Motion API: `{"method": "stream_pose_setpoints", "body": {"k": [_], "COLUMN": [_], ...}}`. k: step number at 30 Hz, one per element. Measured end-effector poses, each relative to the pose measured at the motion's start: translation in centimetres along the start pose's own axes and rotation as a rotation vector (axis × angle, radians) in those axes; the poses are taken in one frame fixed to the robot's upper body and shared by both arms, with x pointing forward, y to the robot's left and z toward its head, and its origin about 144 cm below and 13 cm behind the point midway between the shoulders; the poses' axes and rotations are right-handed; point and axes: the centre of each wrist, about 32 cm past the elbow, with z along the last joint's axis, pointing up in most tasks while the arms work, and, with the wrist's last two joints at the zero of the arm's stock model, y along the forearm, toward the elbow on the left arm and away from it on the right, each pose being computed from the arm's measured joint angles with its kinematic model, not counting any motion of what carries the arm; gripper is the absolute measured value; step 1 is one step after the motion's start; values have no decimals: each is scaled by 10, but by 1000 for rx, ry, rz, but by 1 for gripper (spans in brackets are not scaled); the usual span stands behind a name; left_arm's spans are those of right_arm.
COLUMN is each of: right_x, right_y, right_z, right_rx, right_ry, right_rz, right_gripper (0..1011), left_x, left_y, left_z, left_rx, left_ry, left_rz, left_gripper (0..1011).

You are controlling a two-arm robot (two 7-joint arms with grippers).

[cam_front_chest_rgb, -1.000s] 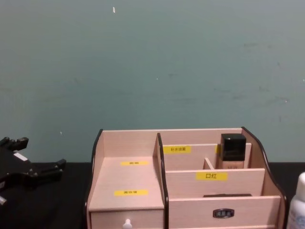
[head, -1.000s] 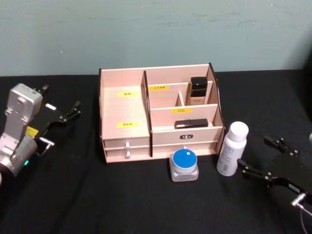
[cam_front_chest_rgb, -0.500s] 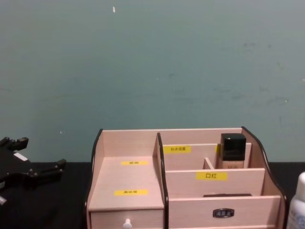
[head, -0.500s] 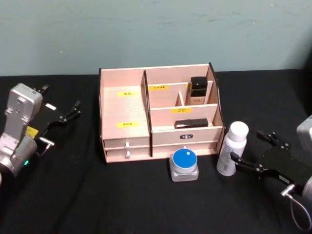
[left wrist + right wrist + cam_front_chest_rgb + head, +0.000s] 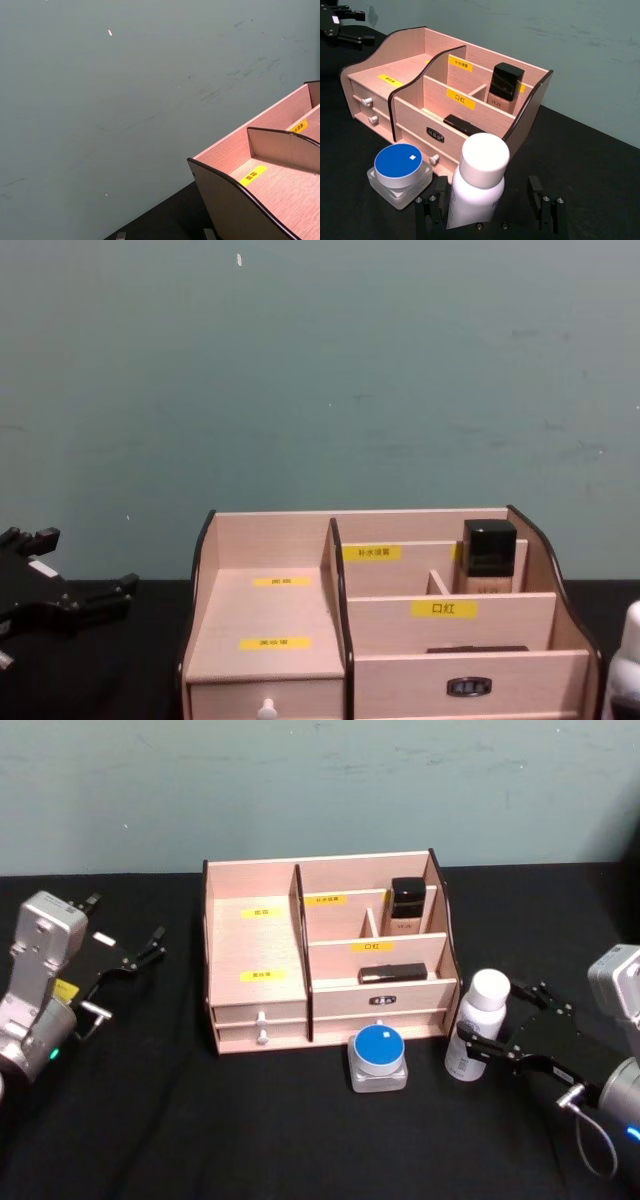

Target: Pick up the facial cleanser and watermelon frost from the table and place them into the tiered storage box.

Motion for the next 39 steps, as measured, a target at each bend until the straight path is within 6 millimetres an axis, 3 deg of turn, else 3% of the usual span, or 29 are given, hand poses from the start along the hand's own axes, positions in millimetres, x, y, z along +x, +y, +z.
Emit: {"method": "stream_pose_setpoints", "body": {"k": [16,25,28,32,39], "right_x": [0,0,0,0,0], "right_y": [7,6,6,6,5], "right_z": [-1,-1,0,0,0], "right_rx": [2,3,3,3,4], "right_ry": [2,2,3,3,5], "right_rz": [12,10,9,9,7], "right_gripper": [996,814,684,626,622], "left_x": [0,0,0,0,0], "left_y": [0,0,0,0,0], "left_z": [0,0,0,0,0], "left_rx": [0,0,0,0,0], "left_ry": [0,0,0,0,0], "left_rz": [0,0,0,0,0], "left_gripper": [1001,1001,1001,1001,1001]}}
